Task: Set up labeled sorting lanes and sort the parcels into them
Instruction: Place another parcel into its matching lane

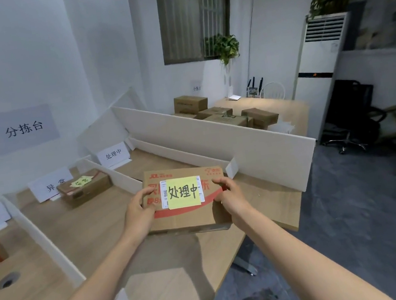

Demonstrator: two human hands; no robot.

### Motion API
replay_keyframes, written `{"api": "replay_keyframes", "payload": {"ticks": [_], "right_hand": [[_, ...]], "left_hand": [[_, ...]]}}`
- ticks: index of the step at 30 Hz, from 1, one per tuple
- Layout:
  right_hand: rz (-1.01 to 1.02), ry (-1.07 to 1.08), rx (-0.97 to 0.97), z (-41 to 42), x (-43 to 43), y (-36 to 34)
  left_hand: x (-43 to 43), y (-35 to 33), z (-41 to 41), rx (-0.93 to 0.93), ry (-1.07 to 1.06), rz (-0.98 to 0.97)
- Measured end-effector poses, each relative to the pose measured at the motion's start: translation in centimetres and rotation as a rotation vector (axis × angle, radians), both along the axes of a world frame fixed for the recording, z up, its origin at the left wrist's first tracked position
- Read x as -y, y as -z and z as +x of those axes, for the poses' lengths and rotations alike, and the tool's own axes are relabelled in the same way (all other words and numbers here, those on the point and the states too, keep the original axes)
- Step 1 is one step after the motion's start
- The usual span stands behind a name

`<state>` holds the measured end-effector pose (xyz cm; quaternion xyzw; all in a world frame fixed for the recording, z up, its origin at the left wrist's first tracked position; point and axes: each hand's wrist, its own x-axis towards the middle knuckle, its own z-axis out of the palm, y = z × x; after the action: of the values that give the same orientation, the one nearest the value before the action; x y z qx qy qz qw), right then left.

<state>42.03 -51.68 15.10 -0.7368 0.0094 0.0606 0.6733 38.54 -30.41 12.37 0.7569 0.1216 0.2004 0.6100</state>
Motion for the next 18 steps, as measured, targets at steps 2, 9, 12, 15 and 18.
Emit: {"api": "replay_keyframes", "payload": {"ticks": [2, 9, 12, 15, 18], "right_hand": [[-0.006, -0.002, -0.005, 1.3, 0.1, 0.2], [-0.007, -0.050, -0.020, 6.9, -0.2, 1.1], [0.014, -0.088, -0.014, 10.0, -0.3, 1.3], [0.018, -0.128, -0.035, 13.7, -0.2, 1.3], [-0.012, -0.191, -0.034, 17.9, 0.3, 0.8]], "left_hand": [[0.2, 0.3, 1.3, -0.015, -0.003, -0.031], [-0.4, 0.8, 6.0, -0.057, -0.033, -0.023], [-0.4, 1.0, 8.3, -0.072, -0.070, -0.033], [0.3, 0.9, 11.1, -0.068, -0.123, -0.047], [1.5, 0.3, 14.1, -0.062, -0.184, -0.069]]}}
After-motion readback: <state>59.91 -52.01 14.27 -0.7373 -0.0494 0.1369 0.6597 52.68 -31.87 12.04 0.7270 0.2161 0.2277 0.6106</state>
